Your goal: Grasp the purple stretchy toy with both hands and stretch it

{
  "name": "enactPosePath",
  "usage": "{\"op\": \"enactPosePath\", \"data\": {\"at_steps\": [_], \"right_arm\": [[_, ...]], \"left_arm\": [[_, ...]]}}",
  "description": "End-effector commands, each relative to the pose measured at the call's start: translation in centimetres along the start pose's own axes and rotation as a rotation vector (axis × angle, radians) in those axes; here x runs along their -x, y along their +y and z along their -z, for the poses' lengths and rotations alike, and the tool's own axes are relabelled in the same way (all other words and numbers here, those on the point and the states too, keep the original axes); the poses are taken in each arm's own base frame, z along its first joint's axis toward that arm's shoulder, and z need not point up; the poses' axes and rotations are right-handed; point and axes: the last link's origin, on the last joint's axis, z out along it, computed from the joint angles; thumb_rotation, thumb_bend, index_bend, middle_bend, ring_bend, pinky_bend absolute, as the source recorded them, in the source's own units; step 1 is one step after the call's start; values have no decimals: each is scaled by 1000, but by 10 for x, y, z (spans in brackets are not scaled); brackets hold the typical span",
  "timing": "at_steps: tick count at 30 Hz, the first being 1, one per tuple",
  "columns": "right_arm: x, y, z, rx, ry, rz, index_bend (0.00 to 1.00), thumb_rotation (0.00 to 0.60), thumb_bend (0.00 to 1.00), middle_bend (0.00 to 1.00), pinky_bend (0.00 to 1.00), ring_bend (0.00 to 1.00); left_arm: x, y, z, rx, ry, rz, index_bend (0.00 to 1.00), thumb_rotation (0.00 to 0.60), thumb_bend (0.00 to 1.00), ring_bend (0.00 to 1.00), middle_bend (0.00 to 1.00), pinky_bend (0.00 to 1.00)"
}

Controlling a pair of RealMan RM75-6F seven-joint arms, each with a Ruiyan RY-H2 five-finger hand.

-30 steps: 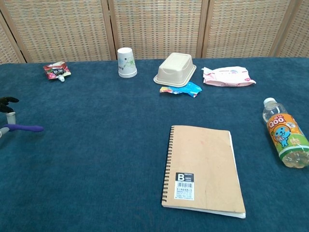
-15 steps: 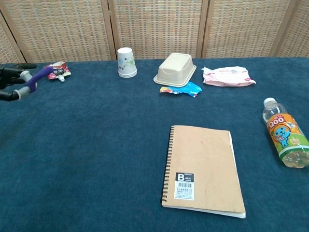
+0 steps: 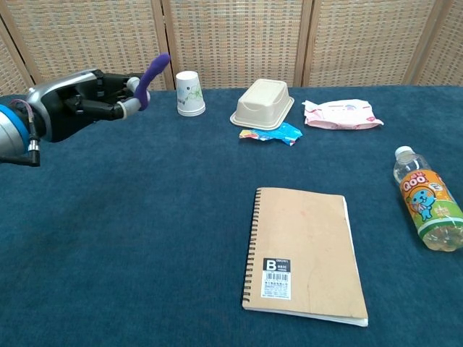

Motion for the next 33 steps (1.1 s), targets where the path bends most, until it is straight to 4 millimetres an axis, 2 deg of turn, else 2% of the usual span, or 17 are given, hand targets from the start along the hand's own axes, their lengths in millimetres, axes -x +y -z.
{"op": "enactPosePath", "data": {"at_steps": [1, 9, 18, 26, 31, 33], "right_arm": [[-5, -18, -22, -41, -13, -66, 312, 600, 64, 24, 0, 0], [7, -45, -60, -59, -43, -87, 381, 600, 152, 47, 0, 0], [21, -84, -91, -93, -51, -113, 440, 600, 240, 63, 0, 0], [36, -119, -101, -126, -93, -131, 458, 600, 295, 67, 0, 0], [54, -143, -100, -170, -136, -98, 479, 600, 298, 66, 0, 0], [57, -145, -101, -169, -126, -93, 485, 600, 305, 60, 0, 0]], "left_arm": [[20, 15, -20, 9, -36, -22, 659, 600, 513, 0, 0, 0], [53, 32, -38, 7, -91, -9, 662, 600, 498, 0, 0, 0], [86, 45, -50, 3, -140, 2, 661, 600, 497, 0, 0, 0], [105, 55, -57, 7, -167, -1, 661, 600, 496, 0, 0, 0], [107, 61, -59, 13, -167, 10, 662, 600, 496, 0, 0, 0], [107, 61, -59, 12, -166, 16, 662, 600, 496, 0, 0, 0]]}}
